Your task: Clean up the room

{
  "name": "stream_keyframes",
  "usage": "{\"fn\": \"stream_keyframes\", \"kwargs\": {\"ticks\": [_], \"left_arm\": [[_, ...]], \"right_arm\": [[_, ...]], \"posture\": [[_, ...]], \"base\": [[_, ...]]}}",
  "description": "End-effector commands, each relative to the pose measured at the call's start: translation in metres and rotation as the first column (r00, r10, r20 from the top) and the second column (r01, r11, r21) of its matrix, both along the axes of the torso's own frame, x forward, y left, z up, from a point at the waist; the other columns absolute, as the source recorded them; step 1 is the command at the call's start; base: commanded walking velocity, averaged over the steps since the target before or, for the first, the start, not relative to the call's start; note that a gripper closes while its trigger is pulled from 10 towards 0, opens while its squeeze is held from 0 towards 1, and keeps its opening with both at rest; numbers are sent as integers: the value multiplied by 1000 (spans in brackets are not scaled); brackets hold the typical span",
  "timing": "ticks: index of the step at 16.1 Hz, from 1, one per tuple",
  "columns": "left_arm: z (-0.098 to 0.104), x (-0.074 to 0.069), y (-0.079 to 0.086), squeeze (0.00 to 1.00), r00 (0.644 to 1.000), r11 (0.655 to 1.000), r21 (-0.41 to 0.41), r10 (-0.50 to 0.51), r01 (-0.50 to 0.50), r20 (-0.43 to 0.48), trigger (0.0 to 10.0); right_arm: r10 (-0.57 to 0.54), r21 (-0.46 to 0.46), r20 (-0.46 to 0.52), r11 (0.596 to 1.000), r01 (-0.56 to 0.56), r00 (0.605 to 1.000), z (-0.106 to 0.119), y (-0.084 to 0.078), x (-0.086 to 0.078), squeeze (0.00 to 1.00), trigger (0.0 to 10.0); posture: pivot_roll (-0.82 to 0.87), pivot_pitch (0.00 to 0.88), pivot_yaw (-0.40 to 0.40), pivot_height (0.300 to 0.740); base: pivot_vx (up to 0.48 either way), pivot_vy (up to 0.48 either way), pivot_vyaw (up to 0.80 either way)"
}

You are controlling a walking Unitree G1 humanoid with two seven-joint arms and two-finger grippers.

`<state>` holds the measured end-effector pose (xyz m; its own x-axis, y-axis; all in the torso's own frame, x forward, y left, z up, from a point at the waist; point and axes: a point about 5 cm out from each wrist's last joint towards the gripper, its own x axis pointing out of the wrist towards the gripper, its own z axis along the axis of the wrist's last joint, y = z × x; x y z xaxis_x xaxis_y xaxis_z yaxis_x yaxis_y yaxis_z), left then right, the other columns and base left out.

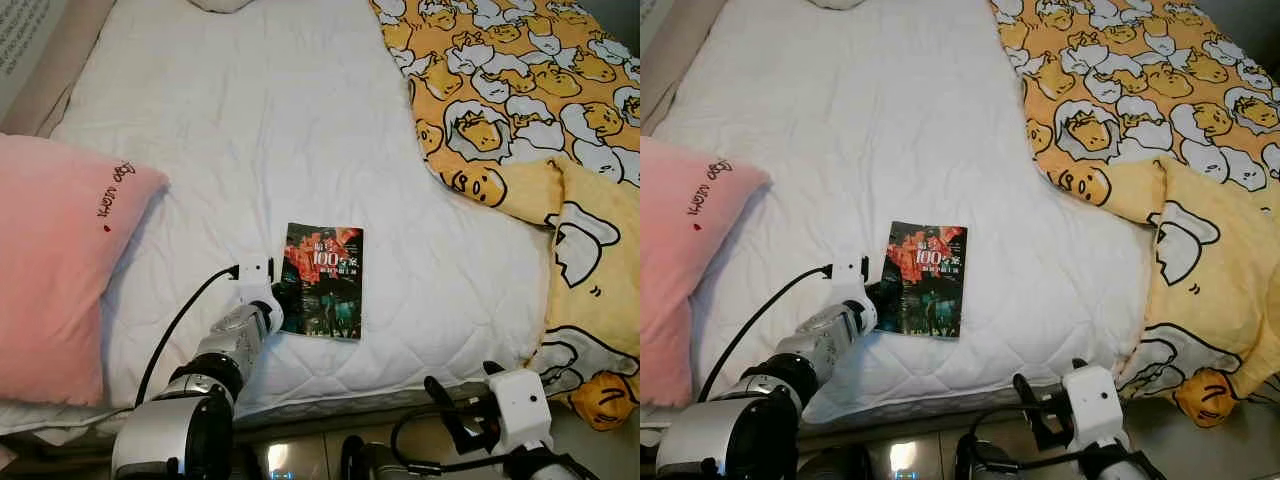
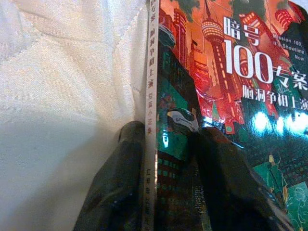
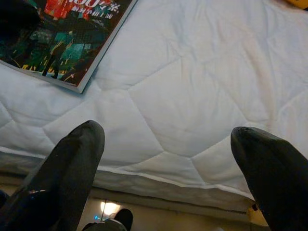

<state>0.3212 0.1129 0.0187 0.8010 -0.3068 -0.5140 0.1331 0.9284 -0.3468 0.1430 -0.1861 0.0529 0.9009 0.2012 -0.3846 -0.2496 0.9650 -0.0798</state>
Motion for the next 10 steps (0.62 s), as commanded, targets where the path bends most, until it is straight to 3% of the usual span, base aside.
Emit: {"fn": "stream_keyframes", "kwargs": {"ticks": [1,4,8,10], "left_arm": [[-19,-18,-8,0,994,999,-31,-19,16,-111,0],[-19,-22,-26,0,985,986,-88,-149,141,-89,0],[-19,-26,-33,0,969,970,-78,-235,230,-71,0],[4,-7,-29,0,967,967,-78,-235,243,104,0]], "right_arm": [[-16,-5,-21,1000,16,1000,-5,-5,1,0,10000],[-15,4,-14,1000,15,1000,-11,-3,16,0,10000],[-14,19,12,1000,14,1000,-17,2,40,0,10000],[-36,27,83,999,34,996,-13,4,67,0,10000]], "posture": [[-237,110,-63,740],[-202,56,-44,740],[-168,0,-18,740],[-119,0,-3,740]], "base": [[0,0,0],[0,0,0],[0,0,0],[0,0,0]]}}
